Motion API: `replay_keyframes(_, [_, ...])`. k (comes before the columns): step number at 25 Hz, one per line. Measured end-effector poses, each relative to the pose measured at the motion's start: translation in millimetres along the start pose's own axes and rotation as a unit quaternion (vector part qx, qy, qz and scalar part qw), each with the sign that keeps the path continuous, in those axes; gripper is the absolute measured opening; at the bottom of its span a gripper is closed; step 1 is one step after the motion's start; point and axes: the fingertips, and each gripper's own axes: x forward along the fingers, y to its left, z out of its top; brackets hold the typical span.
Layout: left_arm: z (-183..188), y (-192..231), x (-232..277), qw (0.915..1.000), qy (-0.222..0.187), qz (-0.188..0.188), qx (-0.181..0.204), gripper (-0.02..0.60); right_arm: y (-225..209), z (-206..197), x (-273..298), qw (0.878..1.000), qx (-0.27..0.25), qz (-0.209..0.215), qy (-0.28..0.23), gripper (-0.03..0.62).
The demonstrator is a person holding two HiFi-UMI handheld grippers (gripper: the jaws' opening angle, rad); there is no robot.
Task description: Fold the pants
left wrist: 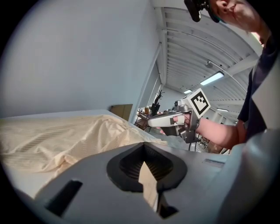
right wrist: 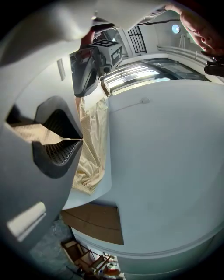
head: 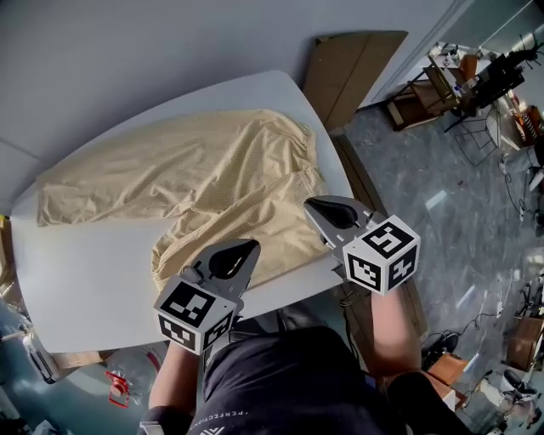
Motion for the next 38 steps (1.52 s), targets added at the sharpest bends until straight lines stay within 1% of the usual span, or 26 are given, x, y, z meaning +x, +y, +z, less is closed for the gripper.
replay_keyframes(4, [-15, 29, -51, 0.9994, -0.001, 0.034, -0.008, -0.002, 49, -7, 19, 1.0, 0.001, 0.019, 0.008, 0.011])
replay_keyframes(10, [-41, 74, -120, 0.9962, 0.009, 0.086, -0.01, -0.002, 126, -27, 54, 0.997, -0.006, 0.063, 0.032, 0.011])
replay_keyframes(15, [-68, 108, -160, 0.992, 0.036, 0.121, 0.003, 0.007, 184, -46, 80, 0.994, -0.009, 0.098, 0.047, 0.018])
replay_keyframes(17, [-80, 119, -170, 0.9906, 0.052, 0.127, 0.007, 0.015, 204, -57, 88, 0.992, -0.01, 0.108, 0.058, 0.025])
replay_keyframes(19, [-92, 129, -177, 0.9896, 0.068, 0.126, 0.009, 0.026, 224, -67, 96, 0.991, -0.006, 0.118, 0.066, 0.027])
replay_keyframes(21, [-104, 139, -180, 0.9888, 0.085, 0.122, 0.016, 0.05, 245, -76, 102, 0.989, -0.002, 0.129, 0.074, 0.039])
replay_keyframes(24, [-116, 151, -178, 0.9879, 0.109, 0.104, 0.034, 0.092, 273, -88, 112, 0.987, -0.005, 0.138, 0.087, 0.059])
replay_keyframes(28, [-118, 161, -163, 0.9897, 0.116, 0.076, 0.032, 0.103, 298, -103, 122, 0.983, -0.013, 0.144, 0.11, 0.09])
replay_keyframes(31, [-121, 169, -147, 0.9878, 0.134, 0.065, 0.045, 0.108, 305, -114, 129, 0.983, -0.006, 0.137, 0.125, 0.124])
replay_keyframes(34, [-125, 171, -136, 0.9831, 0.157, 0.062, 0.072, 0.117, 307, -121, 135, 0.983, 0.005, 0.127, 0.132, 0.133])
replay_keyframes(38, [-133, 174, -130, 0.979, 0.18, 0.049, 0.083, 0.118, 308, -128, 141, 0.982, 0.011, 0.122, 0.141, 0.135])
